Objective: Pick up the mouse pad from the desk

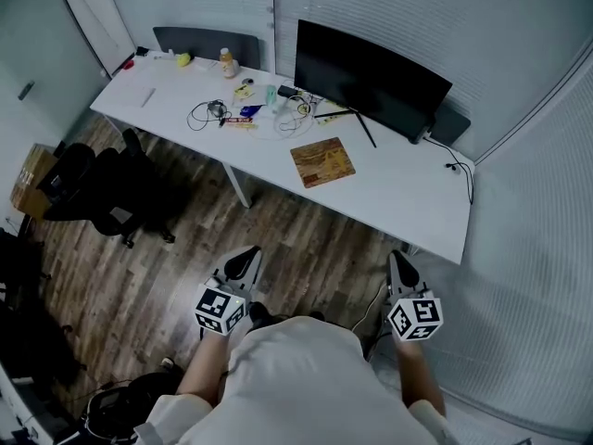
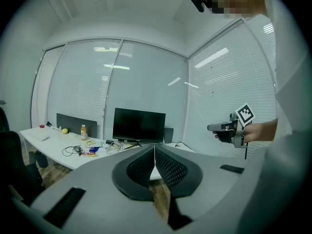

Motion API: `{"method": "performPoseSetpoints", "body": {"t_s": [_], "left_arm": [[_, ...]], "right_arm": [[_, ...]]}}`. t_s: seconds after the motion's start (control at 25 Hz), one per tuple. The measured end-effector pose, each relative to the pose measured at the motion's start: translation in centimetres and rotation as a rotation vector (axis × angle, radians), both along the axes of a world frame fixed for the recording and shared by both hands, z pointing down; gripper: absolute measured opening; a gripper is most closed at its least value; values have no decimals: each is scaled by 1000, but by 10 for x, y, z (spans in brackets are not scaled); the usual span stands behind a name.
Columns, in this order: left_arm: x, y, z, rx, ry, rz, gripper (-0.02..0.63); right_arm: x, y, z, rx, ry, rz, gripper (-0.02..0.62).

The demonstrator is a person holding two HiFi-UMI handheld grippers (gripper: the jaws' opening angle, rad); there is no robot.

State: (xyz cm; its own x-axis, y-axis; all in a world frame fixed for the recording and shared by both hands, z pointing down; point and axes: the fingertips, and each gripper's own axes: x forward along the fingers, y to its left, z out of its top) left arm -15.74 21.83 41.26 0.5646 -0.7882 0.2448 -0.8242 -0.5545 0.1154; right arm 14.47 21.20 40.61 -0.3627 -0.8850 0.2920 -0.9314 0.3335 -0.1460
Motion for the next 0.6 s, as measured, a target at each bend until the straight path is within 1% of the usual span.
{"method": "performPoseSetpoints", "body": {"t_s": [0.16, 0.32, 0.6], "left_arm": [[13, 5, 3, 4, -12, -20, 19], [34, 15, 3, 29, -13, -36, 19], [52, 21, 4, 26, 11, -126, 19]], "right_arm": [[10, -1, 3, -1, 6, -44, 38], [25, -6, 9, 0, 4, -97, 38], [43, -13, 14, -4, 6, -162, 38]]}}
